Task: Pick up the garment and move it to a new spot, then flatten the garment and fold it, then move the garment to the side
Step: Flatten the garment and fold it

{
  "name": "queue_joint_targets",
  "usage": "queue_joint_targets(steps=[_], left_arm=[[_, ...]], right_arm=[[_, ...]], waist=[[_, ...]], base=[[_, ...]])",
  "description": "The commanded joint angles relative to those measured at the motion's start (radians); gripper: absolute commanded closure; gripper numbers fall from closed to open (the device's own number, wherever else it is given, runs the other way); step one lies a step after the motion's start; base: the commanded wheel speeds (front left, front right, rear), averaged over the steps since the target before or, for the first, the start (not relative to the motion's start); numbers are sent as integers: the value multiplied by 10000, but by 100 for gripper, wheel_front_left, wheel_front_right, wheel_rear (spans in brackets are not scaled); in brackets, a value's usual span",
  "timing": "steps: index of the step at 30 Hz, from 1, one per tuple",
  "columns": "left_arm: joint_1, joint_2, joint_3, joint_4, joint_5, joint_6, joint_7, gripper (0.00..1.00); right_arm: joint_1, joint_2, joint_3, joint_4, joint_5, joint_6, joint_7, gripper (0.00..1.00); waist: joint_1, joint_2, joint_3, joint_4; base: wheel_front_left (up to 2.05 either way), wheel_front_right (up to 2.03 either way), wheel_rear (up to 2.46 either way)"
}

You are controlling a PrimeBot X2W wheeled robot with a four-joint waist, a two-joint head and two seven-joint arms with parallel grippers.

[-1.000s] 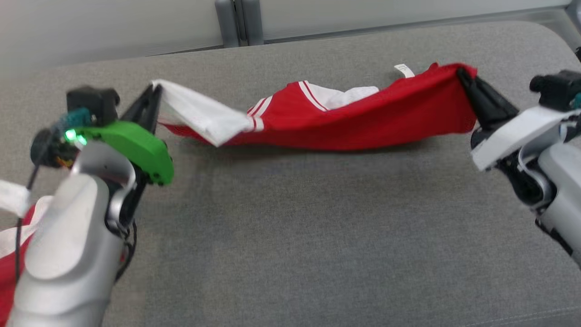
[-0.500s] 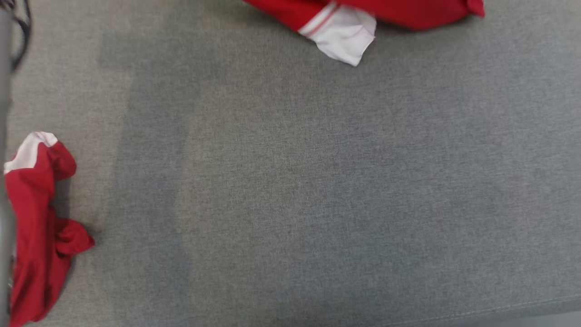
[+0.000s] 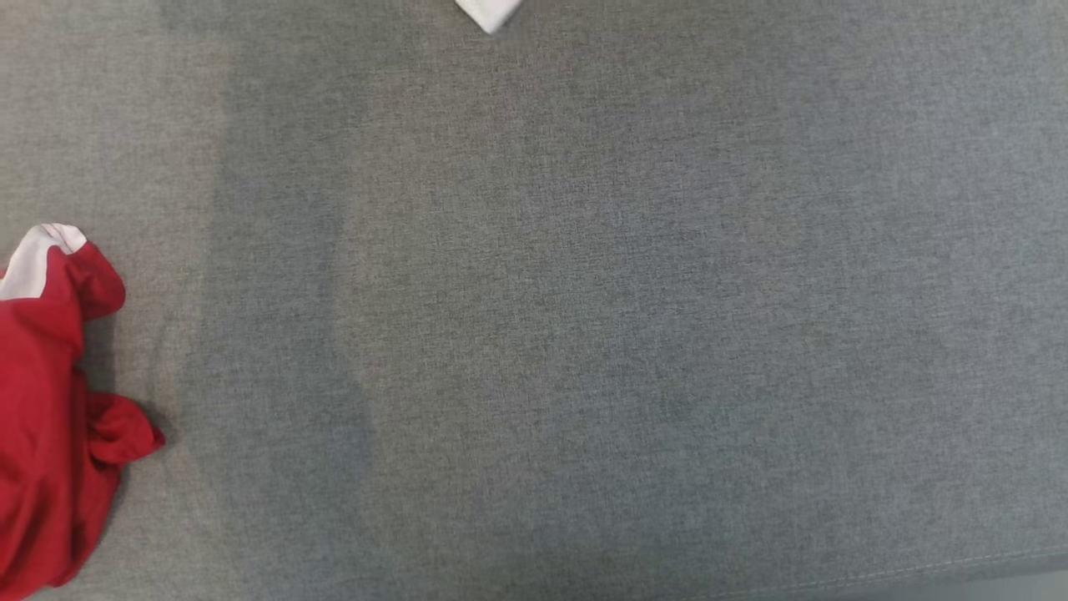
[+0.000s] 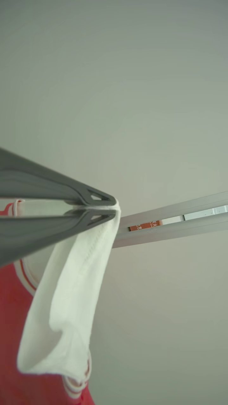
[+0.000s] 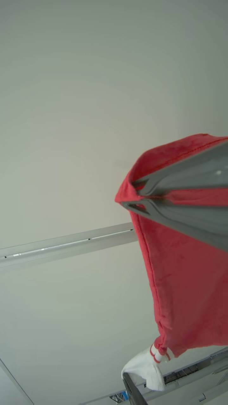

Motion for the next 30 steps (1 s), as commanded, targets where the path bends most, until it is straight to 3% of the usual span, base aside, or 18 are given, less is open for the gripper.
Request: queue_joint_targets(steps=[1, 9, 15, 22, 27, 30], left_arm=[[7, -47, -143, 200, -50, -29, -117, 100], [1571, -84, -1301, 1181, -49, -80, 254, 100], [3803, -146, -2316, 1003, -1448, -85, 1484, 100], [6604, 1066, -4363, -968, -3267, -85, 4263, 100], [8407, 2288, -4773, -3073, -4607, -75, 6175, 100], [9391, 2934, -4772, -4441, -5273, 163, 7170, 100]], right_arm=[[214, 22, 293, 66, 6, -7, -25, 100], [1876, -320, 1900, 329, 558, -7, 0, 100], [3762, -569, 3129, -148, 1484, -7, 290, 100], [5608, -963, 4481, -1192, 2155, -7, 1436, 100], [6644, -1318, 4786, -1898, 1887, -9, 2633, 100], [7200, -1474, 4822, -2322, 2093, -7, 3427, 100]], waist=[[0, 0, -137, 69], [0, 0, -1251, 336], [0, 0, -2750, 405], [0, 0, -4525, 220], [0, 0, -5304, 63], [0, 0, -5486, -32]], base=[[0, 0, 0], [0, 0, 0], [0, 0, 0], [0, 0, 0], [0, 0, 0], [0, 0, 0]])
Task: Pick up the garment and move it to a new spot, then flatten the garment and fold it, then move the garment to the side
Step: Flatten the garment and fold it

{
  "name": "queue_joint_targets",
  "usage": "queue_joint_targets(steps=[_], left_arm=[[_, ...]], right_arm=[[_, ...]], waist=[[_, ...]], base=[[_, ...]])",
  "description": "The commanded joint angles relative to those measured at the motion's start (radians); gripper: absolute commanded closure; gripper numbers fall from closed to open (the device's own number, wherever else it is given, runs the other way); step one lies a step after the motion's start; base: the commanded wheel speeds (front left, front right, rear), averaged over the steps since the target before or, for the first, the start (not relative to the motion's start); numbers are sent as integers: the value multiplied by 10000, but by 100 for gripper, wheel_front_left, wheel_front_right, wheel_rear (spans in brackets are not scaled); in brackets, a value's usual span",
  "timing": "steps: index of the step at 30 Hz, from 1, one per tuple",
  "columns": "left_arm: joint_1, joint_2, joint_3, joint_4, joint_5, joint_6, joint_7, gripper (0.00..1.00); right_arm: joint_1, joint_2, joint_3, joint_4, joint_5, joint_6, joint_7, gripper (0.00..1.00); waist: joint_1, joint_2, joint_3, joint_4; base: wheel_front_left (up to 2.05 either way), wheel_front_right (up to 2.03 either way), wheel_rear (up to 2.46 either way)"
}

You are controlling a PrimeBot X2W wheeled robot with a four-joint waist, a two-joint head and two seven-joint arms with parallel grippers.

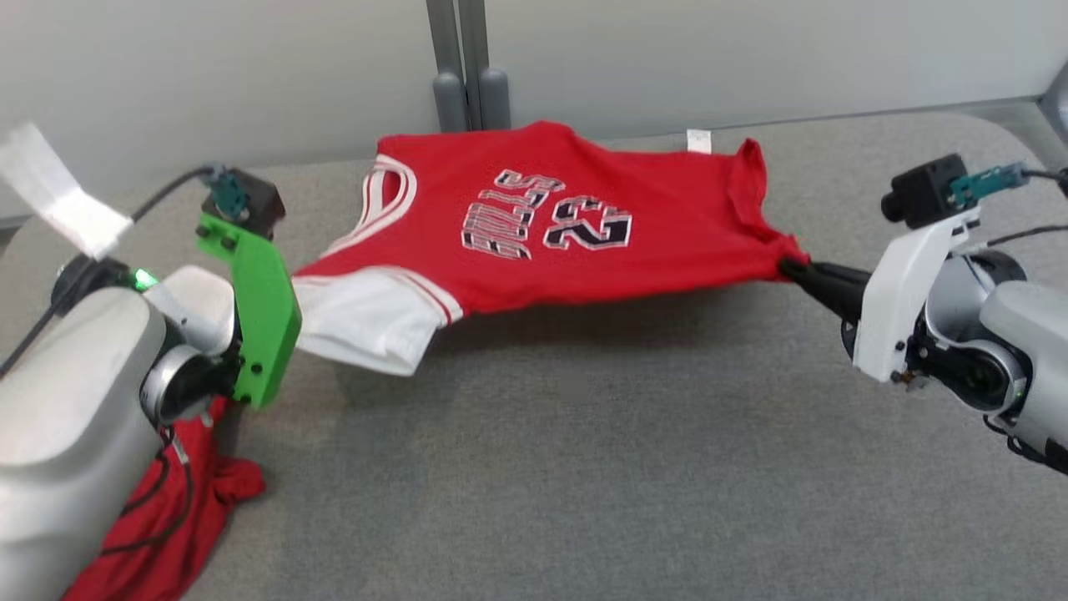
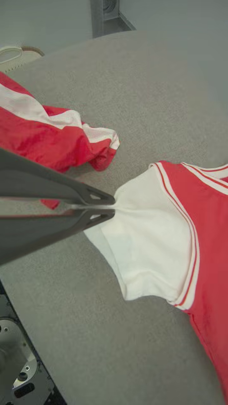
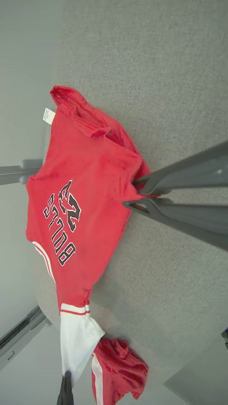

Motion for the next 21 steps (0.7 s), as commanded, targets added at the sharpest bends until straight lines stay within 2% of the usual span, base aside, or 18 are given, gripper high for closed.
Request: queue_joint_targets(steps=[1, 9, 13, 17, 21], left_arm=[[531, 287, 30, -617, -330, 185, 329, 100], [2948, 1945, 93, -4224, -1979, 1616, 2282, 100], [3846, 2528, 56, -5554, -2738, 2215, 2937, 100], [4488, 3017, 3, -6510, -3241, 2653, 3362, 100], [4773, 3299, 90, -7030, -3527, 2956, 3585, 100]], right_arm=[[307, -122, 18, -168, 132, -7, 277, 100], [1615, -946, 26, -1127, 38, -7, 2249, 100], [2198, -1383, 32, -1603, 55, -7, 3268, 100], [2589, -1809, 28, -1992, 275, -9, 4214, 100], [2799, -1908, 32, -2227, 429, -7, 4804, 100]], waist=[[1, 0, -800, -247], [1, 0, -910, -392], [1, 0, -923, -456], [1, 0, -912, -584], [1, 0, -814, -697]], base=[[0, 0, 0], [0, 0, 0], [0, 0, 0], [0, 0, 0], [0, 0, 0]])
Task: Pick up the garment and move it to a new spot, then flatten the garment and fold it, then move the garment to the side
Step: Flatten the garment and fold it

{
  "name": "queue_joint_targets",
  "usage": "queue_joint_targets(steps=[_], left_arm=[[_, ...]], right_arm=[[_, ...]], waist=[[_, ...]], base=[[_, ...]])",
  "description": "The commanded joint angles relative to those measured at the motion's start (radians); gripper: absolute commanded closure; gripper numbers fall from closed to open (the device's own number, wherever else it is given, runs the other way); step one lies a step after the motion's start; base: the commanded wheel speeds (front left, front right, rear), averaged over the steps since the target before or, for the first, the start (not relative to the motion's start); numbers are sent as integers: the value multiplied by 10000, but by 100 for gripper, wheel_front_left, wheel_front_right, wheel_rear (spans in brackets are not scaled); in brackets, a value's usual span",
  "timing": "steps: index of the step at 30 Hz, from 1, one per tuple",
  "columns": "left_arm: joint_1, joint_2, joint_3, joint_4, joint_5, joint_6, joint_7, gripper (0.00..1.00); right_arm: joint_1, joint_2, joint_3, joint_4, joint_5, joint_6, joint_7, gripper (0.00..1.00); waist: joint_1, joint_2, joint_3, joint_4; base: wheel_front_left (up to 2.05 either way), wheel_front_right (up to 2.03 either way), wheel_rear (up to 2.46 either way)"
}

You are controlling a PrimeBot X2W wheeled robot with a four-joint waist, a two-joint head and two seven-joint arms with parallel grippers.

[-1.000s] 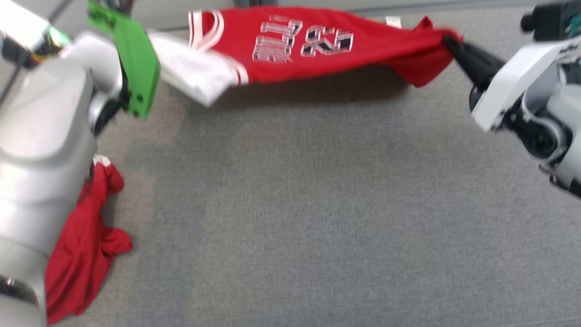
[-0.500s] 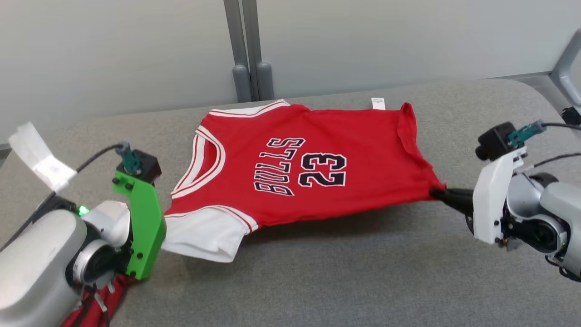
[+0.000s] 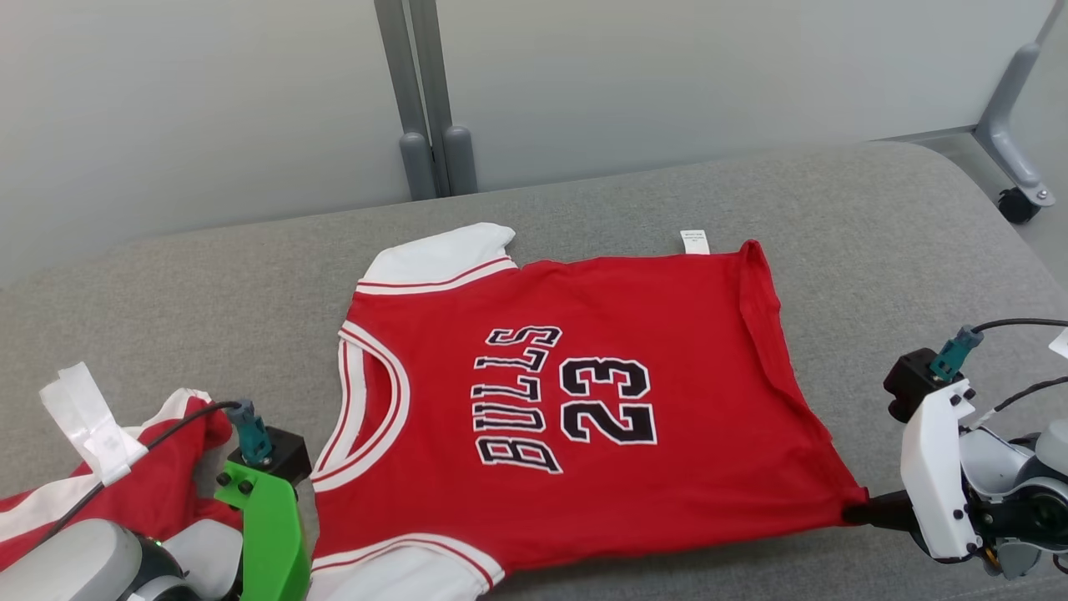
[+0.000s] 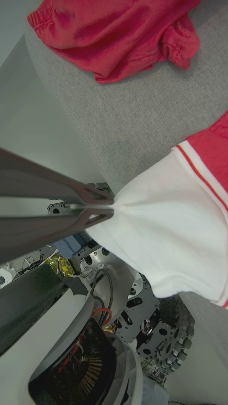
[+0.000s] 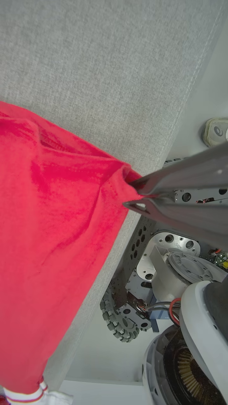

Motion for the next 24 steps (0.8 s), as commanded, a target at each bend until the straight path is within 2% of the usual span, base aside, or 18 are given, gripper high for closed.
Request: queue_joint_targets(steps=[1, 5, 11, 19, 24], left_arm=[[171, 101, 88, -74, -97, 108, 87, 100], [-77, 78, 244, -107, -315, 251, 187, 100], [-1053, -377, 543, 656, -344, 245, 407, 100], [-2752, -1367, 537, 2319, 88, 88, 797, 100], [-3543, -2048, 591, 3436, 343, -36, 563, 100]], right_arm=[[152, 0, -4, -78, 54, -7, 130, 100], [-224, 96, -139, -182, 117, -7, 199, 100], [-774, 374, -518, 105, 330, -7, 87, 100], [-1521, 790, -933, 876, 527, -7, 53, 100], [-1733, 964, -1003, 1484, 489, -7, 14, 100]], waist=[[1, 0, 84, -76], [1, 0, 286, -188], [1, 0, 902, -181], [1, 0, 1855, -115], [1, 0, 2172, -103]], base=[[0, 0, 0], [0, 0, 0], [0, 0, 0], [0, 0, 0], [0, 0, 0]])
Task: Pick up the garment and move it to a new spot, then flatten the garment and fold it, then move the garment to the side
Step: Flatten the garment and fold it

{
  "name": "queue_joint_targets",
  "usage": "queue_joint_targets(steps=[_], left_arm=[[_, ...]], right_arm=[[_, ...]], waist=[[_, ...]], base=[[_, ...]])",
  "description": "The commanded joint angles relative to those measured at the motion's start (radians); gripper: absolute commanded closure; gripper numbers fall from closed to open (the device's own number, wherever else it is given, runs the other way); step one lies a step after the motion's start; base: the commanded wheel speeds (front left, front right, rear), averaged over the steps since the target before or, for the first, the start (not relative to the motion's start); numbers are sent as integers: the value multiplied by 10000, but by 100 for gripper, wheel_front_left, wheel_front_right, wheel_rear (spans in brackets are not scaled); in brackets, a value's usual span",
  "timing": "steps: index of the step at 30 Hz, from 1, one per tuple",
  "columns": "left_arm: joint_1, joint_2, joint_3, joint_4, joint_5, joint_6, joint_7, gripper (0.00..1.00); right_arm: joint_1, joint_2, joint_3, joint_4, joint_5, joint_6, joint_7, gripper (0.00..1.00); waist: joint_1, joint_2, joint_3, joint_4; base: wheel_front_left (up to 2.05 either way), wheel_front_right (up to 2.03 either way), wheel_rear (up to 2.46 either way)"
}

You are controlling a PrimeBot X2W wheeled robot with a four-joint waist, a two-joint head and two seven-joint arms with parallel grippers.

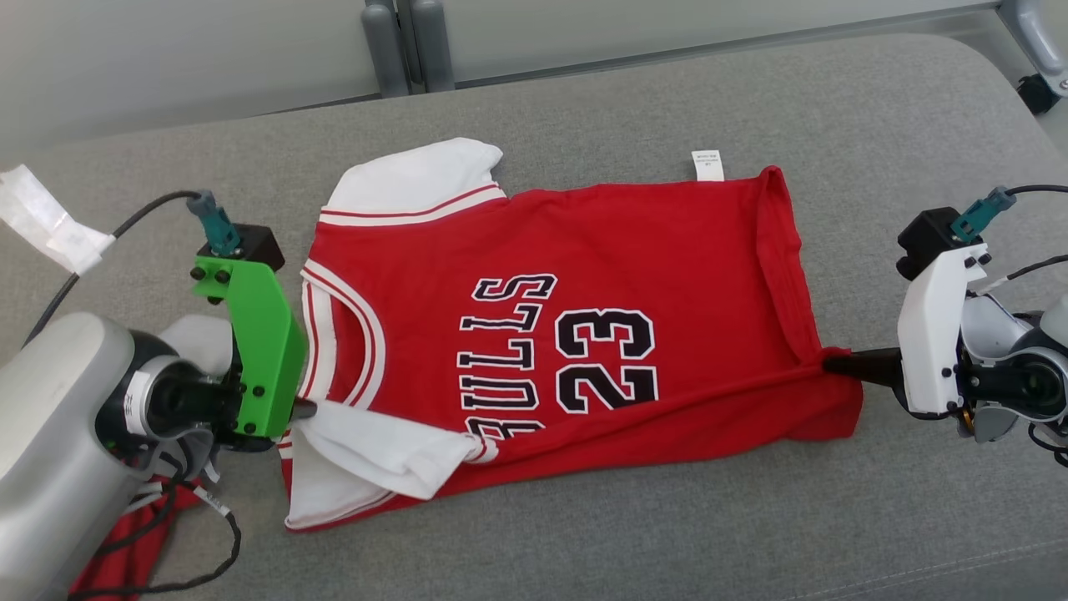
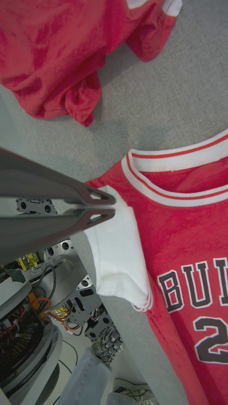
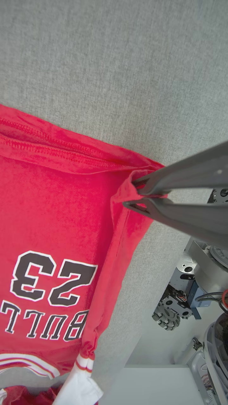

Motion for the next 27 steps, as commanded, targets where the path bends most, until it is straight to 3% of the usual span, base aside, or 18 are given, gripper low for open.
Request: queue_joint_targets(steps=[1, 6, 7, 8, 9, 10, 18, 21, 23, 27], left_arm=[[-301, -166, 25, 300, 198, -131, -149, 100], [-715, -719, 22, 1438, 390, -486, -695, 100], [-787, -828, 45, 1691, 495, -564, -928, 84], [-817, -936, 81, 1899, 534, -606, -1122, 56], [-801, -1033, 101, 2156, 568, -703, -1316, 11], [-795, -1093, 126, 2397, 635, -807, -1560, 0], [-523, -1414, 422, 3311, 1272, -1880, -4234, 0], [-178, -1361, 637, 3195, 1749, -2150, -5952, 0], [74, -1251, 742, 2976, 2190, -2089, -6951, 0], [800, -935, 948, 2421, 3251, -1340, -9060, 0]], right_arm=[[-88, 88, 15, 172, -9, -7, 24, 100], [-256, 341, 117, 640, -205, -7, 20, 100], [-267, 427, 112, 737, -229, -7, -50, 72], [-274, 494, 126, 806, -228, -7, -84, 66], [-293, 568, 121, 893, -244, -7, -151, 57], [-320, 627, 104, 997, -318, -7, -283, 0], [107, 842, -133, 1482, -270, -7, -1445, 0], [505, 664, -459, 1213, -410, -7, -2864, 0], [687, 486, -558, 1127, -944, -7, -3927, 0], [1310, 452, -975, 925, -1553, -6, -6297, 0]], waist=[[0, 0, 265, 29], [0, 0, 355, 1], [0, 0, 352, -14], [0, 0, 342, -25], [0, 0, 314, -43], [0, 0, 270, -57], [0, 0, -413, 2], [0, 0, -868, 108], [0, 0, -1059, 164], [0, 0, -1371, 209]], base=[[0, 0, 0], [0, 0, 0], [0, 0, 0], [0, 0, 0], [0, 0, 0], [0, 0, 0], [0, 0, 0], [0, 0, 0], [0, 0, 0], [0, 0, 0]])
